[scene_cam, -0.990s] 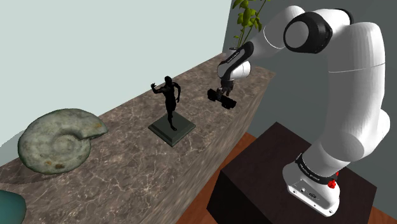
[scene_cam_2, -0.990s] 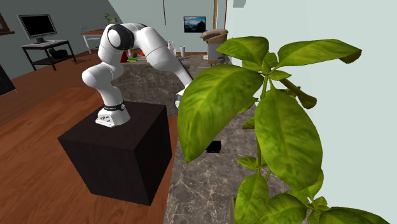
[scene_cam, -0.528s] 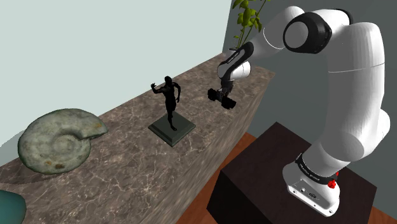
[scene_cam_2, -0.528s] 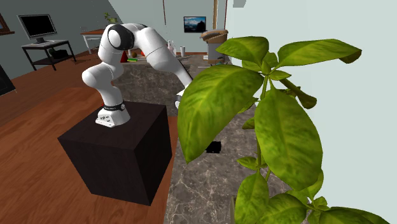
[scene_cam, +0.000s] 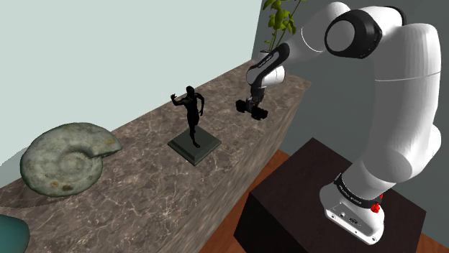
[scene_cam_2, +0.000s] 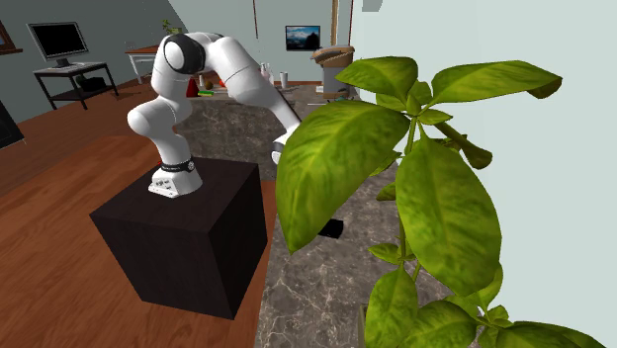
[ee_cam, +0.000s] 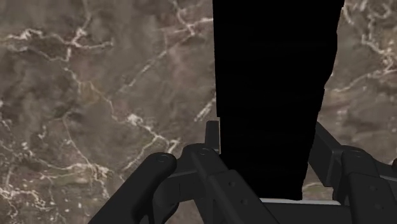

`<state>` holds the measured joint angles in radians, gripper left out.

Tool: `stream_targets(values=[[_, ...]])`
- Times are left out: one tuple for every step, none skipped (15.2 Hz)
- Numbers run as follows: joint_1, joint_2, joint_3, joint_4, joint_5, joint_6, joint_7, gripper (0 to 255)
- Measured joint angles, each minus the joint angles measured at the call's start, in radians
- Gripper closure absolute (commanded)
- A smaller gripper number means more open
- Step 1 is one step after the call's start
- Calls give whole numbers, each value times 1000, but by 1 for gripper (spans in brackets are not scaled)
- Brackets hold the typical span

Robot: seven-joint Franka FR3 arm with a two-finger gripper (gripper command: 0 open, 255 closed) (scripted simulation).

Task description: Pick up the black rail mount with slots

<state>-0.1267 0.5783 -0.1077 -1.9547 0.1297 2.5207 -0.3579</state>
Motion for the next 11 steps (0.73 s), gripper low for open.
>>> stream_targets(values=[[2, -10, -1, -2, -2, -8, 3, 255], [3, -21, -3, -2, -4, -19, 4, 255], [5, -33, -4, -5, -6, -27, 6, 255], [7, -45, -6, -8, -8, -36, 8, 255], [8, -53, -8, -5, -10, -48, 10, 255], [9, -63, -9, -4, -12, -59, 12, 255], [9, -73, -10, -4, -14, -68, 12, 255], [10, -84, -12, -5, -16, -79, 13, 255], [10, -93, -13, -2, -18, -90, 14, 255], [11, -104, -15, -3, -20, -100, 15, 255], [12, -110, -16, -4, -21, -105, 16, 255]])
